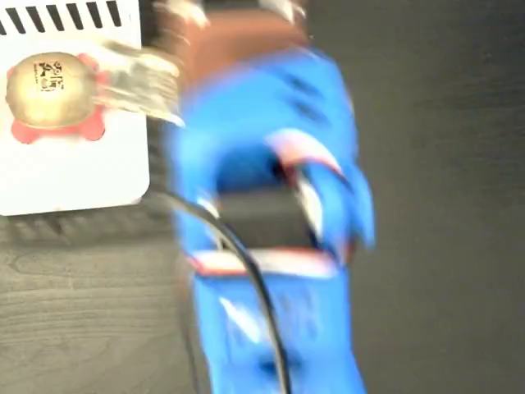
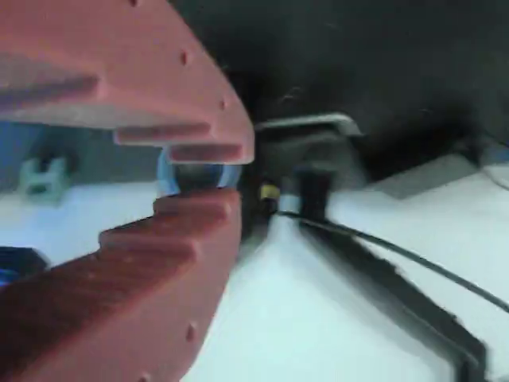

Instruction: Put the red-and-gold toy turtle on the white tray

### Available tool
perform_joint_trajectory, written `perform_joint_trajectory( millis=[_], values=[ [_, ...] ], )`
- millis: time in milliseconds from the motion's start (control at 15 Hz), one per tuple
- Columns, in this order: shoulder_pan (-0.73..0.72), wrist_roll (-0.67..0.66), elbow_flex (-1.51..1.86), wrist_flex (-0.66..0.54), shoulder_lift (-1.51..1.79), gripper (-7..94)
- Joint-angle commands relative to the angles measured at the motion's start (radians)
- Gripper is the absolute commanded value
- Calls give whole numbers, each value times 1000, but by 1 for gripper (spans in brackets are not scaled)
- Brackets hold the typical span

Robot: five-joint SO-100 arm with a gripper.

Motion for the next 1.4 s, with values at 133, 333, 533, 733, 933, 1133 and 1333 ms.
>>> perform_joint_trajectory(
  millis=[133, 333, 533, 733, 933, 1133, 1333],
  values=[
    [-23, 9, 678, -61, 483, 0],
    [-66, 89, 908, 26, 729, 0],
    [-86, 124, 1034, 156, 946, 0],
    [-100, 127, 1132, 225, 1086, 0],
    [-101, 138, 1175, 278, 1100, 0],
    [-120, 112, 1175, 278, 1100, 0],
    [-129, 97, 1175, 278, 1100, 0]
  ],
)
